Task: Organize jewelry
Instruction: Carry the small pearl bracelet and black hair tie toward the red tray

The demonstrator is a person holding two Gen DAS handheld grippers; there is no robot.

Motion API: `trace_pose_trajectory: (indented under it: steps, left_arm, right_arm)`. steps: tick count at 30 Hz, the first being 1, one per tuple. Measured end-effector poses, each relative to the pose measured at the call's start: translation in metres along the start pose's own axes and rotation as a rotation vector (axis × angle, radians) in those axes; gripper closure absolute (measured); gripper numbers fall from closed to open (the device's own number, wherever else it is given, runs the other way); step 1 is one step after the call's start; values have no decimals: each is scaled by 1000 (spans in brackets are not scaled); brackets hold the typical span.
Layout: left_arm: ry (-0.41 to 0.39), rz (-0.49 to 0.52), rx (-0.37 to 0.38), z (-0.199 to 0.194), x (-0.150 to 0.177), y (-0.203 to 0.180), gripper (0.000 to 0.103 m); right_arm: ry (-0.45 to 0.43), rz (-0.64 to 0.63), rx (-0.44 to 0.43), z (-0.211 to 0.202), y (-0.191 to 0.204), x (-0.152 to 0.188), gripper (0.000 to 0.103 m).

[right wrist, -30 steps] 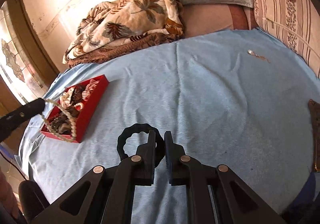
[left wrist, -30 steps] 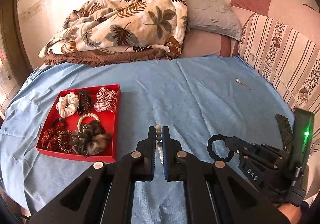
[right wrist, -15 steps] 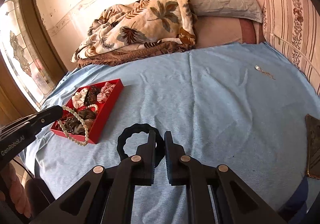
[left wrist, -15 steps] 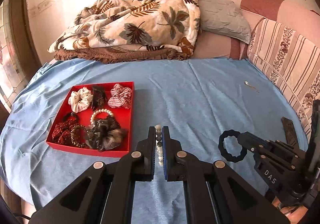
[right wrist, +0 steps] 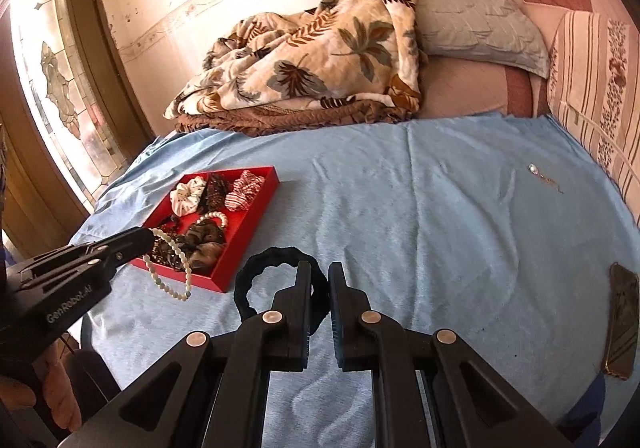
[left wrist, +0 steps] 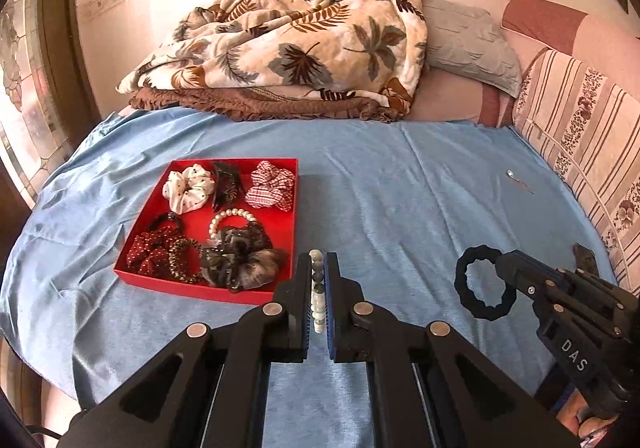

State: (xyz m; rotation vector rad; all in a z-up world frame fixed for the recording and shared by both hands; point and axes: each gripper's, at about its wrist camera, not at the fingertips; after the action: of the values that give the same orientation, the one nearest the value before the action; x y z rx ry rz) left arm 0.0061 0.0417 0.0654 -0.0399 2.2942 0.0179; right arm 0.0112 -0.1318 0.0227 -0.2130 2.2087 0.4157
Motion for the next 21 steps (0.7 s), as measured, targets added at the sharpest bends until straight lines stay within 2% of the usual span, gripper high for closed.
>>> trace_pose_trajectory:
  steps: [21]
  left_arm:
    - [-7,-22,-15,-12,2,14,98]
  right_arm:
    - [-10,-46,-24,-10,27,-5,93]
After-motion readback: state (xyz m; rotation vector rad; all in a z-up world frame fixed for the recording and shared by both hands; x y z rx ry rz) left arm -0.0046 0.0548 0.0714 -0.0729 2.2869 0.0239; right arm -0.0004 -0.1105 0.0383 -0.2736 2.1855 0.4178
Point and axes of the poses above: each gripper's, at about its wrist camera, not at the fingertips, and z roughly the way its jaws point, y to its left, x to its underside, and after that the axes turned 2 degrees about -y, right-handed
